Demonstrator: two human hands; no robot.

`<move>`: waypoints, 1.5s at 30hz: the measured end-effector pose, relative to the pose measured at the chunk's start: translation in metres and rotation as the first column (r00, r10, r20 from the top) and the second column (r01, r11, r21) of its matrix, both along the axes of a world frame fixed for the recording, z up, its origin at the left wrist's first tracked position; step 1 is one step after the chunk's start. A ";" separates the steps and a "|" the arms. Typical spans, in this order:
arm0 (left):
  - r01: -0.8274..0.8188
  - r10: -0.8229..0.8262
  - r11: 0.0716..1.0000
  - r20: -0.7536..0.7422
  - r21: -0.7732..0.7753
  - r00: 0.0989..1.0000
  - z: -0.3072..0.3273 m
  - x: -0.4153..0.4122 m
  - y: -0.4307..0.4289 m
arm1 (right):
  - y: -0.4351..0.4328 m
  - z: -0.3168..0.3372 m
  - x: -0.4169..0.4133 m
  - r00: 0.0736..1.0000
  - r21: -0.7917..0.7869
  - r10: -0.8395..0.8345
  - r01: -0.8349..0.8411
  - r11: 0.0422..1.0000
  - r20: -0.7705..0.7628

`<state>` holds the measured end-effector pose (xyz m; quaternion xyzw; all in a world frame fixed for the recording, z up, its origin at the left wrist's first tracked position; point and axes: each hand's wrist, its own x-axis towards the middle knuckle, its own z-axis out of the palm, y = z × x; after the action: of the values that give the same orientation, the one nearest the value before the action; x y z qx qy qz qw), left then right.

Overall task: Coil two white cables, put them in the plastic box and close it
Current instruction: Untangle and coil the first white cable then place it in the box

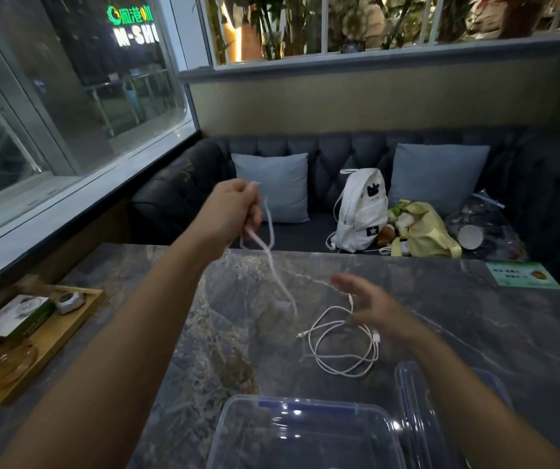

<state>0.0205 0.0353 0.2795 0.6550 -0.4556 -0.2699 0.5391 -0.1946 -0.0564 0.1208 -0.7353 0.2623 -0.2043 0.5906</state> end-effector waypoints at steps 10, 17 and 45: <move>0.238 -0.232 0.971 -0.157 0.018 0.960 -0.007 -0.030 -0.006 | 0.014 0.063 0.037 0.826 -0.147 -0.500 0.545 0.825 0.261; 0.372 -0.399 0.913 -0.562 -0.170 0.724 -0.006 -0.019 0.007 | 0.023 0.071 0.051 0.848 0.032 -0.390 0.407 0.913 0.360; -0.228 -0.345 0.885 -0.902 -0.405 0.260 -0.037 0.038 0.068 | 0.016 0.032 0.022 0.659 -0.235 -0.579 0.733 0.639 0.481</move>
<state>0.0582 0.1036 0.2429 0.1875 -0.1070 -0.5153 0.8294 -0.1728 -0.0402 0.1532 -0.6406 0.3533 -0.5896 0.3424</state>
